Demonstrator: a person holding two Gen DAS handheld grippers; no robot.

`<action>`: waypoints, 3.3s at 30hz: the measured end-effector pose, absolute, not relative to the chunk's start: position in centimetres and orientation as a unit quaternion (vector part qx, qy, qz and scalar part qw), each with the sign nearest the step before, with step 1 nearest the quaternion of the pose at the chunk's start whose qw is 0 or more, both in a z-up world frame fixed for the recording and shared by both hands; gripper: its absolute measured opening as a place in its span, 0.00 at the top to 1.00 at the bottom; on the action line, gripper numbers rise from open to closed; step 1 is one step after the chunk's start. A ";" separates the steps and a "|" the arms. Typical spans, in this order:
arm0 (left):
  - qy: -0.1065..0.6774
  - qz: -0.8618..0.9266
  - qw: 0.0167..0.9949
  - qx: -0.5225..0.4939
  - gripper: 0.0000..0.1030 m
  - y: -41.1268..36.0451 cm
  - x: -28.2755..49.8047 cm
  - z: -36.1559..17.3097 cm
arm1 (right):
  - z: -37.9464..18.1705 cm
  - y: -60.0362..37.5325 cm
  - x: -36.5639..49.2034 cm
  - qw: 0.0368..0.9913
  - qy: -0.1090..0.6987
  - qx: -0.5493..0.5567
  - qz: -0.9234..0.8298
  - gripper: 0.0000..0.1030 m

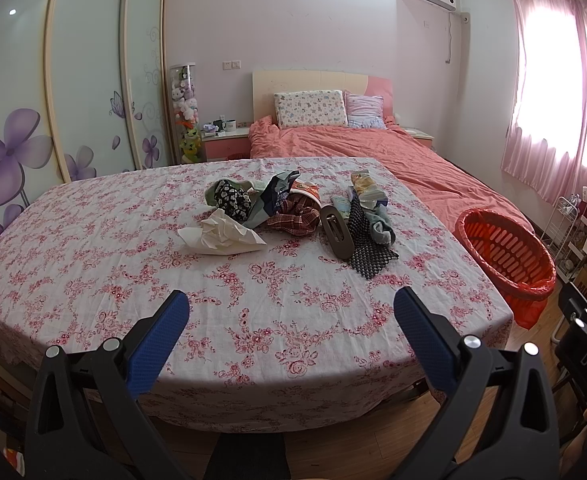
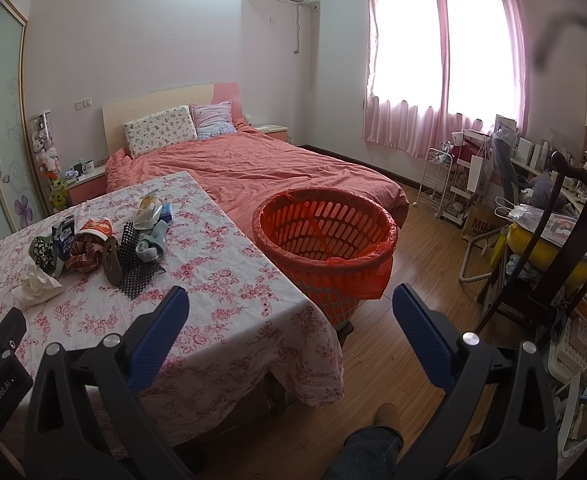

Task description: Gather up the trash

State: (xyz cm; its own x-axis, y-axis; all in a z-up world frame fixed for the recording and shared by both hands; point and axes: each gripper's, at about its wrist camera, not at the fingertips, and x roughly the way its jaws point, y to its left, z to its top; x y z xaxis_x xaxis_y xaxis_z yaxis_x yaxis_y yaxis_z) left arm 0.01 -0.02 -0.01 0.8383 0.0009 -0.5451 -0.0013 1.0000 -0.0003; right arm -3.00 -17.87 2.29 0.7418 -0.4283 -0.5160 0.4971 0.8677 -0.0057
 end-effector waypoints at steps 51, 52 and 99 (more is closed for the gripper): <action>0.368 0.046 0.928 -0.024 0.06 10.6 17.6 -6.3 | -7.9 -13.9 27.8 0.896 0.431 0.107 -0.030 0.71; 0.371 0.043 0.927 -0.025 0.06 10.7 17.9 -6.4 | -8.1 -14.0 28.0 0.893 0.436 0.108 -0.029 0.77; 0.357 -0.077 0.930 -0.035 0.75 7.5 16.7 -1.2 | -0.8 -20.8 17.9 0.931 0.339 0.110 -0.084 0.91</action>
